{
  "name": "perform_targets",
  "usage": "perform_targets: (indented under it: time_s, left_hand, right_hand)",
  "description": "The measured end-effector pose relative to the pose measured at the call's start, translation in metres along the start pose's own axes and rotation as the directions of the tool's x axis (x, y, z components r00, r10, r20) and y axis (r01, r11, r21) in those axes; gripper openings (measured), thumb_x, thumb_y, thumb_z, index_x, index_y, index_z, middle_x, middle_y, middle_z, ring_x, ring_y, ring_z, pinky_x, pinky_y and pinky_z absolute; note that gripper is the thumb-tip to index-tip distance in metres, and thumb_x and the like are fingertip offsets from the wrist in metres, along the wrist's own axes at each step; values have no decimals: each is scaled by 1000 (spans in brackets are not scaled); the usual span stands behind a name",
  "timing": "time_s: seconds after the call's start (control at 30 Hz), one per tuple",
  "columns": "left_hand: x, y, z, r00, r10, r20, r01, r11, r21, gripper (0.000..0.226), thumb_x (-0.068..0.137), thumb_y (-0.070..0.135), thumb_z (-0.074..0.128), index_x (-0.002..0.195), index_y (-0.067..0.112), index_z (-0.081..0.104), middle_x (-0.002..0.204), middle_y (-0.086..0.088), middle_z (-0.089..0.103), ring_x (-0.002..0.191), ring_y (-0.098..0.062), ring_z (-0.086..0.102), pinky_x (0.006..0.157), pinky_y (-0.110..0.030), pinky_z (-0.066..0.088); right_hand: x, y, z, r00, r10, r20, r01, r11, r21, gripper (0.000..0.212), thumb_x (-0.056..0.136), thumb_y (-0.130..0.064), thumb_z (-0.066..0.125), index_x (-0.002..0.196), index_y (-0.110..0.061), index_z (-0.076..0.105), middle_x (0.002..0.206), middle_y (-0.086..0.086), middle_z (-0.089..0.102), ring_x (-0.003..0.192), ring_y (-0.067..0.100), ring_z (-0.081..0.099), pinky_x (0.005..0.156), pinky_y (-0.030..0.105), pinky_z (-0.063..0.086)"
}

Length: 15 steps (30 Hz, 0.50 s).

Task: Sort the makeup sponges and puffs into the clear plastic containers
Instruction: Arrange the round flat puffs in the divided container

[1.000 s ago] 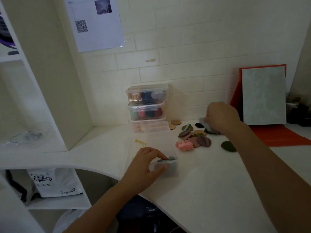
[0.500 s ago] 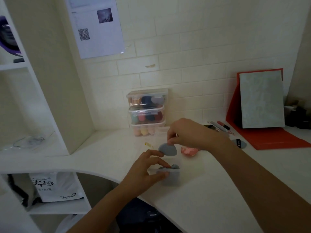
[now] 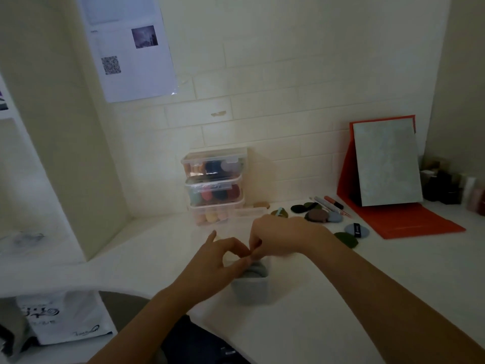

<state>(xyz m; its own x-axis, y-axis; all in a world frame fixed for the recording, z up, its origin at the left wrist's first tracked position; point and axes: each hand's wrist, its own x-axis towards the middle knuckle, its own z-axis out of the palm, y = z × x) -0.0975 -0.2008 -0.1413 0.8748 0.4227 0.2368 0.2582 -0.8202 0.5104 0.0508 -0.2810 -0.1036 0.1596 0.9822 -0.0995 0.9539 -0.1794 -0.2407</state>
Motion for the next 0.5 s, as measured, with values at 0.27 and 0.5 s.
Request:
perform_targets:
  time_s: [0.27,0.5]
  left_hand:
    - [10,-3,14,998,65,-7,-65,993,-97,13,92,29,53,87,26,63,85,22,59,81,34,37,101,-7,8]
    - [10,-9,23,992,110,-69,-116,989,-96,15,93,28,52,82,26,62,81,14,63,85,30,42,89,11,0]
  right_hand:
    - [5,78,-15,851,323,-415,-293,946,135,24,91,-25,56,81,-7,69,75,4,64,65,14,56,54,19,39]
    - [-2,166,40,542,657,-524,-562,747,355,43,90,-7,49,133,-7,48,127,17,56,110,30,56,86,33,46]
